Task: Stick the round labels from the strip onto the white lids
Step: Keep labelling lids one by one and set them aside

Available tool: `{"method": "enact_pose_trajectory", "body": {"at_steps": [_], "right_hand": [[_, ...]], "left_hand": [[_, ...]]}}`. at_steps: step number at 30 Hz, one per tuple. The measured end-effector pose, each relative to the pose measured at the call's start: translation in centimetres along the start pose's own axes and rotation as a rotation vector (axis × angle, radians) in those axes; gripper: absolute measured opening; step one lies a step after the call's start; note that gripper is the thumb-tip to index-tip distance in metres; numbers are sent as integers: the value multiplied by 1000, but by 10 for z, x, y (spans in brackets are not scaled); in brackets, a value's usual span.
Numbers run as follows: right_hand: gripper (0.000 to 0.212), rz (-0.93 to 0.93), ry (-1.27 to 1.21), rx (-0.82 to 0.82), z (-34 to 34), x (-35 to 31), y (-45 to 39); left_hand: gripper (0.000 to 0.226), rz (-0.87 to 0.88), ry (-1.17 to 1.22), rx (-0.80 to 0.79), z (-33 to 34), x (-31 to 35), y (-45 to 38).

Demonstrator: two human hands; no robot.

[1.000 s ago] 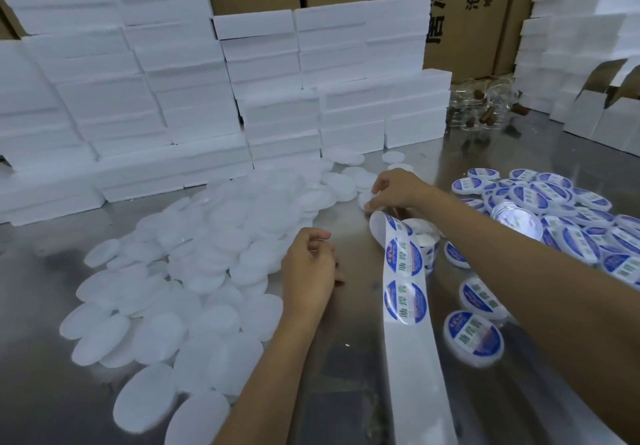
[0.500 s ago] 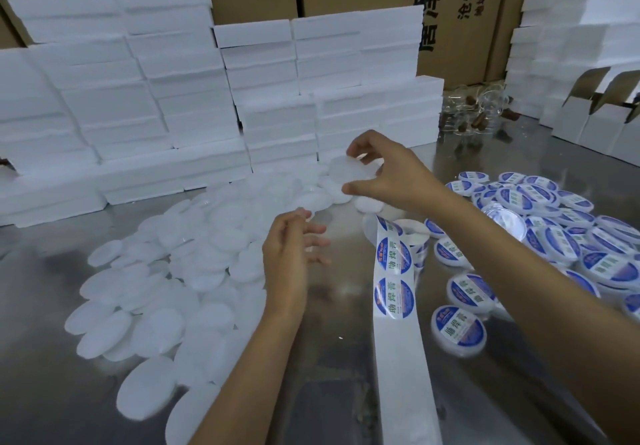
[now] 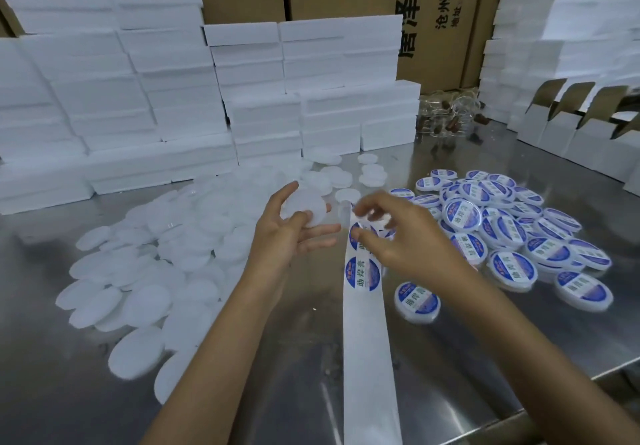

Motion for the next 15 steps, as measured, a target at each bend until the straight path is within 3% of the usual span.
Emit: {"method": "enact_pose_trajectory", "body": {"at_steps": [7,15], "right_hand": [[33,-3,216,-104,49,9,54],[17,-45,54,-158,62,-3,54]], "left_hand": [[43,-45,-65,-72,4,-8,1],[41,-180,-195,-186,1,-26,0]]}}
Point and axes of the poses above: each hand's wrist, its own y-axis away from the middle knuckle, its own z-axis out of the palm, x = y × z, the point moved 9 cm from there along -y, towards the middle knuckle, and after that the axes turned 5 degrees about y, right-handed, at the moved point
